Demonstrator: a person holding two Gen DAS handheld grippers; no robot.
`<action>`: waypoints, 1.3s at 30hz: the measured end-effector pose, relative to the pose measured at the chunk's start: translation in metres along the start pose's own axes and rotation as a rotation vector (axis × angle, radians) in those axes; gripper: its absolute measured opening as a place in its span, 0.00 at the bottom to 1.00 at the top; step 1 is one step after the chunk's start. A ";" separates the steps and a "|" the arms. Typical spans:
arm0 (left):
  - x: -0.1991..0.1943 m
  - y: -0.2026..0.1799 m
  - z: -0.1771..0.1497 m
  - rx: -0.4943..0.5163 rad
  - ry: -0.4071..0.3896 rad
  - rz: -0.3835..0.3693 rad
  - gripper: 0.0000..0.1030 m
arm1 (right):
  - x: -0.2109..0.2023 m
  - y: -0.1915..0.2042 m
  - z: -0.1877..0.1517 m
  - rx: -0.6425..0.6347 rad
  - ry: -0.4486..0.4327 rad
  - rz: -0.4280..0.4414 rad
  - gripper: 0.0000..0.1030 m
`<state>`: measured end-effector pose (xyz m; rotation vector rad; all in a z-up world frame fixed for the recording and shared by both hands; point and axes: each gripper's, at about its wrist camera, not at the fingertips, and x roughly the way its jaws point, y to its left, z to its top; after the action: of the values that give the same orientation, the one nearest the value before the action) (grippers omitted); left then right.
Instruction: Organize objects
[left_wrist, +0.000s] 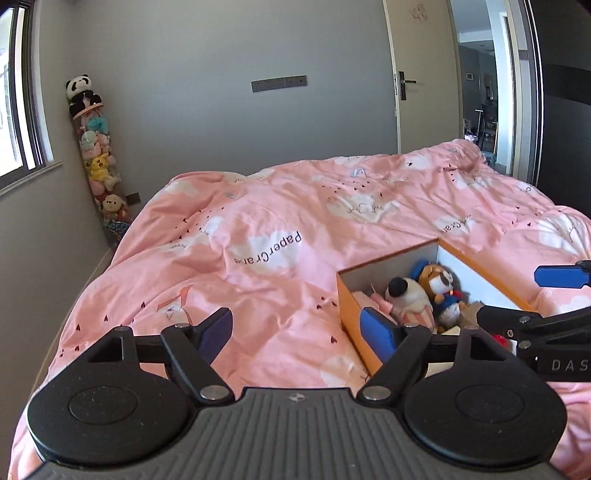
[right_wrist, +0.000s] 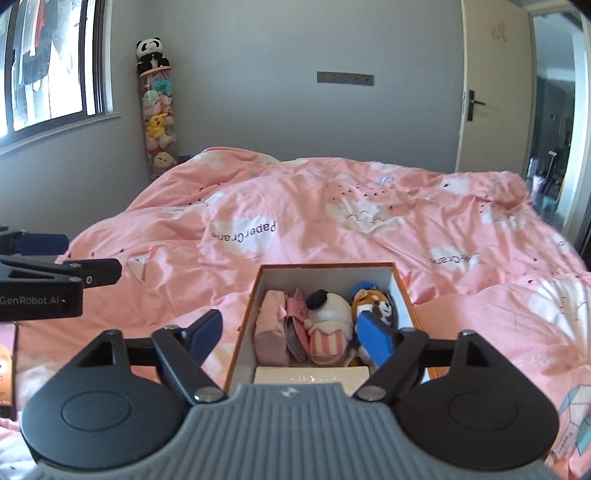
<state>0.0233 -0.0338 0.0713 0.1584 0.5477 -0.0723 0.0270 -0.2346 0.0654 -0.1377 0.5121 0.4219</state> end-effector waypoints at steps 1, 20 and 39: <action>0.000 -0.001 -0.005 -0.016 0.005 0.001 0.89 | 0.000 0.003 -0.005 -0.006 0.005 -0.016 0.82; 0.051 -0.009 -0.060 -0.124 0.257 -0.011 0.88 | 0.032 0.003 -0.058 0.004 0.142 -0.124 0.84; 0.063 -0.005 -0.074 -0.127 0.364 -0.029 0.86 | 0.059 0.007 -0.067 -0.012 0.220 -0.108 0.84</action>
<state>0.0386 -0.0279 -0.0250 0.0390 0.9153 -0.0367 0.0407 -0.2227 -0.0219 -0.2236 0.7151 0.3053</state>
